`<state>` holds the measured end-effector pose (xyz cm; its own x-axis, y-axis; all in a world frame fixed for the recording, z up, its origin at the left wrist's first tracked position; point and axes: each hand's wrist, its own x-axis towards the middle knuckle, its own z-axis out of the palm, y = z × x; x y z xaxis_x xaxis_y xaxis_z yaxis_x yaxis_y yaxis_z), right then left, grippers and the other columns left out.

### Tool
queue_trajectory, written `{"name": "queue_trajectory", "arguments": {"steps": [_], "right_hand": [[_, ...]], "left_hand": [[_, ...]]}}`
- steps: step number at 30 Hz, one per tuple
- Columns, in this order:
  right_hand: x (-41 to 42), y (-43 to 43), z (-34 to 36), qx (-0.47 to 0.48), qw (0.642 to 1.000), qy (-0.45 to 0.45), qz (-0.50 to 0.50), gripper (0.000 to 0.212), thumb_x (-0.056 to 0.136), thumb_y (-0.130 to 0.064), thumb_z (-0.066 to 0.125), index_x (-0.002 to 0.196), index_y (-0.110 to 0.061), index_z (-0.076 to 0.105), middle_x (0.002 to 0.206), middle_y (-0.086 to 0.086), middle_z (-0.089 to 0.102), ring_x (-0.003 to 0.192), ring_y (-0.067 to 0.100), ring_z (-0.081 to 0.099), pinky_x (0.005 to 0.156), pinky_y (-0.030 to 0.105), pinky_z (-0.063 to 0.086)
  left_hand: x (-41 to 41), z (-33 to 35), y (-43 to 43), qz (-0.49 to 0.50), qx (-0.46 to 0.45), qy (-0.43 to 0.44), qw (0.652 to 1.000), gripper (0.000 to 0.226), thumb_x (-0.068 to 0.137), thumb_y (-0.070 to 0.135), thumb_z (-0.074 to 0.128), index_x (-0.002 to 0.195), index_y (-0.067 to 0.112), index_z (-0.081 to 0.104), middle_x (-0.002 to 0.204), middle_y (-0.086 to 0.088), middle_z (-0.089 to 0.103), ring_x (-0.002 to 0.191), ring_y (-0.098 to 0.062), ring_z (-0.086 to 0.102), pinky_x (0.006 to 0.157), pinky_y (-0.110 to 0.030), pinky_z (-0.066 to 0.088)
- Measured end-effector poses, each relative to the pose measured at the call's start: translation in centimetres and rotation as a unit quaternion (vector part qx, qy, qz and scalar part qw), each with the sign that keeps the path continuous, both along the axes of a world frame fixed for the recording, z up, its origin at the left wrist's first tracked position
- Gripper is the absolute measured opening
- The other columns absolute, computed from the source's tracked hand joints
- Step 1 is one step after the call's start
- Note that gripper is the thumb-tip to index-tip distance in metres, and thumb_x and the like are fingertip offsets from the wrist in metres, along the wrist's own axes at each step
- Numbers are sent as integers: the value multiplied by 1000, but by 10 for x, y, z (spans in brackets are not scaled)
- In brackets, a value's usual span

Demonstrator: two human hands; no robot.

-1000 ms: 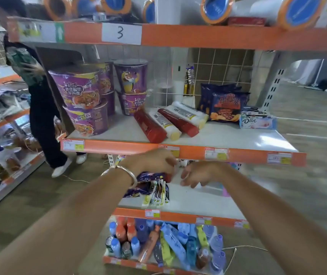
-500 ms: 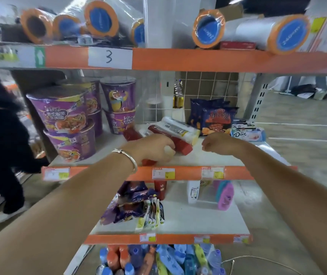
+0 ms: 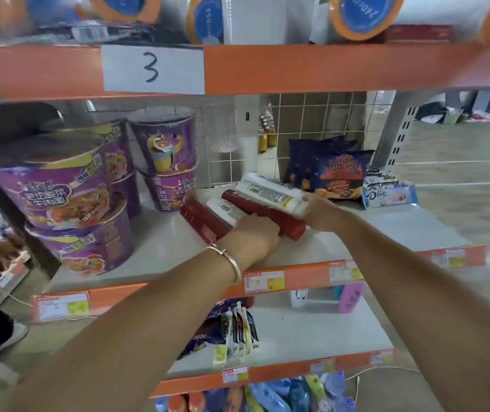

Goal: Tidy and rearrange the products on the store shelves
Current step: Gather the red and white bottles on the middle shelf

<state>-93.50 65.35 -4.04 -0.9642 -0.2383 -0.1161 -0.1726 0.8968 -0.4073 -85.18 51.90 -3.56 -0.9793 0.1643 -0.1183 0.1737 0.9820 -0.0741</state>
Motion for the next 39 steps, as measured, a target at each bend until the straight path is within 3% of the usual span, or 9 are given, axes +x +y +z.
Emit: {"name": "queue_trajectory", "arguments": {"steps": [5,7,12,16,24,30,32,36,39], "right_hand": [[-7,2,5,4,999,5,35,52,91,-14,54,140,-10,36,138,17,43,126,33,44,96,33,37],[-7,2,5,29,997,12,65,55,89,-12,56,140,-11,35,134,16,45,119,31,47,87,30,39],[-13,0,-4,93,989,60,95,65,84,-13,57,142,-18,30,138,12,44,123,29,44,102,37,40],[-16,8,-9,93,983,132,88,64,81,-35,64,138,-26,36,128,8,50,117,30,48,93,40,42],[-10,30,16,-119,947,282,102,28,74,-28,74,82,-7,57,71,-7,44,70,18,44,54,22,28],[-17,40,63,-270,921,273,64,23,82,-21,68,88,1,66,94,7,52,90,16,49,77,21,38],[-22,44,69,-294,925,227,76,29,85,-23,65,94,4,64,98,18,62,90,27,58,79,30,42],[-30,51,66,-339,928,146,55,38,84,-35,64,83,2,54,97,29,63,82,34,62,71,33,46],[-26,63,60,-408,907,84,57,18,88,-25,61,96,-9,58,95,10,68,90,25,66,87,46,52]], "left_hand": [[-4,-6,-1,-6,28,17,999,36,97,22,33,120,4,55,129,-18,52,125,-37,40,101,-40,34],[-4,-6,-4,-14,42,20,999,34,97,20,34,117,3,55,126,-18,53,121,-36,43,98,-39,35],[-5,-6,-12,-43,76,4,996,25,93,18,42,103,3,59,112,-17,58,107,-33,52,84,-34,38],[-6,-6,-16,-60,74,-9,995,26,94,22,42,98,5,61,105,-16,63,98,-32,59,79,-33,41],[-4,5,-19,-86,52,-46,994,23,87,18,44,86,3,61,90,-16,64,84,-33,60,65,-34,42],[-5,18,-20,-119,58,-71,989,23,74,30,47,77,10,57,78,-8,62,73,-28,59,64,-37,47],[-5,17,-19,-122,96,-52,986,9,74,23,58,82,17,56,81,-2,62,75,-23,59,67,-38,50],[-5,31,-9,-110,265,-1,958,41,75,23,71,115,23,61,110,6,66,101,-12,60,84,-28,49],[-3,56,-6,-73,444,72,890,44,75,12,73,117,20,62,108,5,67,94,-5,62,81,-18,48]]}}
